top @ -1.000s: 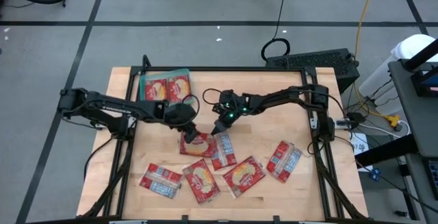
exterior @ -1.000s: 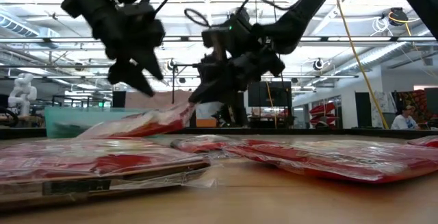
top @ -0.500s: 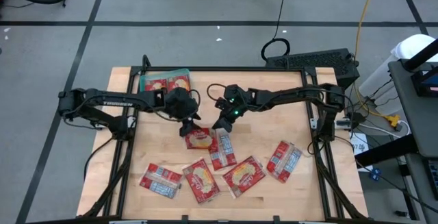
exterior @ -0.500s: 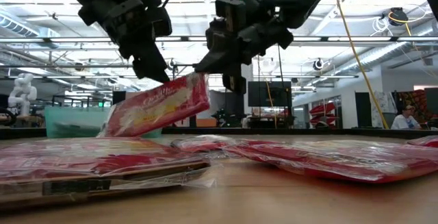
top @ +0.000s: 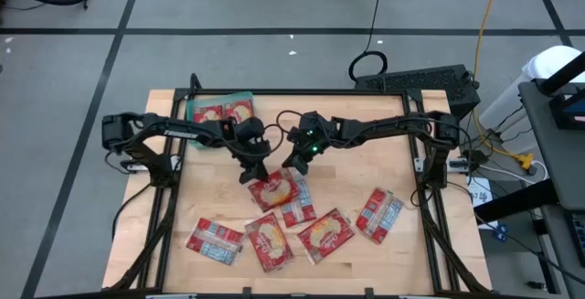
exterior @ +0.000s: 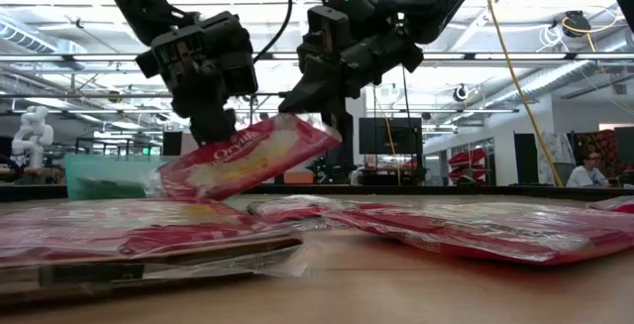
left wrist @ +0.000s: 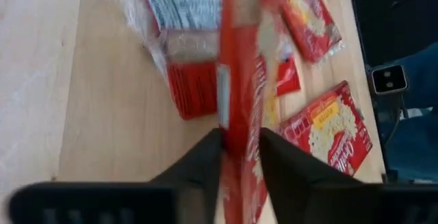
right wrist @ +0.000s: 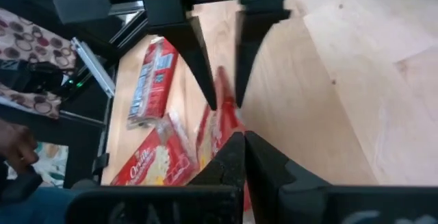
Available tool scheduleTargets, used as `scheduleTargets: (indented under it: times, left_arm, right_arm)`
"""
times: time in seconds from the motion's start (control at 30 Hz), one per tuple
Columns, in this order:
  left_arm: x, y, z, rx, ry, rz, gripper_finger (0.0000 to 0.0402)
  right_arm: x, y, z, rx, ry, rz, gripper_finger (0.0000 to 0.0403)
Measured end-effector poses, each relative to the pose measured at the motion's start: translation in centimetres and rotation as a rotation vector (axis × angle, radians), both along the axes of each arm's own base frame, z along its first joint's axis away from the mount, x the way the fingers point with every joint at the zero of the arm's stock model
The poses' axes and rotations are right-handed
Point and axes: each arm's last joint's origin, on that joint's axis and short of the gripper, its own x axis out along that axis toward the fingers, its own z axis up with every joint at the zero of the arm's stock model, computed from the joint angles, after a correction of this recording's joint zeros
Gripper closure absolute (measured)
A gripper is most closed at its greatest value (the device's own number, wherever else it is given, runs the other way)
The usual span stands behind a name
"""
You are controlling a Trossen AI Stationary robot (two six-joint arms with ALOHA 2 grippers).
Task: Sort popcorn bags into baskets
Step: Put the red popcorn bag into the blue bin
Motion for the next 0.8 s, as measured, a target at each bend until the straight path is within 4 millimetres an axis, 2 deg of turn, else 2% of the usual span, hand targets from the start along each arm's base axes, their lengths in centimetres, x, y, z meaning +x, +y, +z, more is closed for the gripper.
scheduleTargets:
  times: [0.13, 0.2, 0.3, 0.47, 0.53, 0.63, 0.8]
  left_arm:
    - [0.0, 0.0, 0.0, -0.004, 0.004, 0.005, 0.0385]
    - [0.0, 0.0, 0.0, -0.002, 0.008, 0.013, 0.0393]
    - [0.2, 0.0, 0.0, 0.018, 0.018, 0.060, 0.0364]
    - [1.0, 0.2, 0.6, 0.021, -0.044, 0.127, 0.0270]
    - [1.2, 0.2, 0.7, 0.013, -0.056, 0.138, 0.0245]
    - [1.2, 0.2, 0.5, 0.007, -0.050, 0.129, 0.0236]
    - [1.4, 0.1, -1.6, -0.058, 0.045, 0.115, 0.0269]
  right_arm:
    - [0.0, 0.0, 0.0, 0.017, 0.004, -0.015, 0.0403]
    - [0.0, 0.0, 0.0, 0.019, 0.005, -0.017, 0.0403]
    - [0.0, 0.0, 0.0, 0.019, 0.005, -0.016, 0.0403]
    - [0.0, 0.0, 0.0, 0.018, 0.004, -0.016, 0.0403]
    - [0.0, 0.0, 0.0, 0.009, 0.006, -0.027, 0.0403]
    - [0.1, -0.1, 0.0, -0.007, 0.008, -0.049, 0.0403]
    - [0.1, -0.1, 0.0, -0.012, 0.005, -0.054, 0.0403]
